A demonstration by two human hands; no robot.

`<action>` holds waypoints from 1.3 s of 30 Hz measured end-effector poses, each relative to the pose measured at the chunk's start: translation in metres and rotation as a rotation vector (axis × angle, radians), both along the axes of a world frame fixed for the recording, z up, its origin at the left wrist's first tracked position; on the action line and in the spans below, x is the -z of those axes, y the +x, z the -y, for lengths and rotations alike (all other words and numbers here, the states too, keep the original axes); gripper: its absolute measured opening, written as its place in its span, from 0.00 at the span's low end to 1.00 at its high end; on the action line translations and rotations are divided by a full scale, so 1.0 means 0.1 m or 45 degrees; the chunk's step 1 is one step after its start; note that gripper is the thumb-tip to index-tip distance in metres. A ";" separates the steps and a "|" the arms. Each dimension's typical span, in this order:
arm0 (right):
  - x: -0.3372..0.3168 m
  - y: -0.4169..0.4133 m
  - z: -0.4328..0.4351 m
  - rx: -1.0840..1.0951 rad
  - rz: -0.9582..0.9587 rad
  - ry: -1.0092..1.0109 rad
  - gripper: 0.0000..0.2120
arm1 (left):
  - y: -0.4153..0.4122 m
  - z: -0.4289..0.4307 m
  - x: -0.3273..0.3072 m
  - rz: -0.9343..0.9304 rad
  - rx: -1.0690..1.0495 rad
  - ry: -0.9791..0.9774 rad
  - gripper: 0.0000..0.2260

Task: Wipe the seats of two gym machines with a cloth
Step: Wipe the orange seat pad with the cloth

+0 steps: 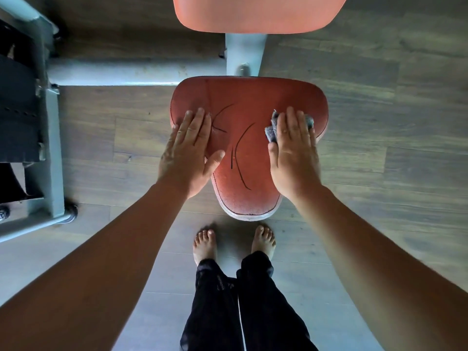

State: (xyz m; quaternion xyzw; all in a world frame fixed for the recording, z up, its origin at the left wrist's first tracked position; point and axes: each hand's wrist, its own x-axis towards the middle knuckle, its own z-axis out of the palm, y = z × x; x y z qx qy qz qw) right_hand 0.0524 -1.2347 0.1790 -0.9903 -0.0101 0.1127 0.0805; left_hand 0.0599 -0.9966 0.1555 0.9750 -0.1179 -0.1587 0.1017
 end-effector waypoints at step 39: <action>0.15 1.07 -0.70 -0.239 -0.081 -0.002 0.27 | 0.02 -0.09 -0.09 -0.114 -0.021 0.038 0.35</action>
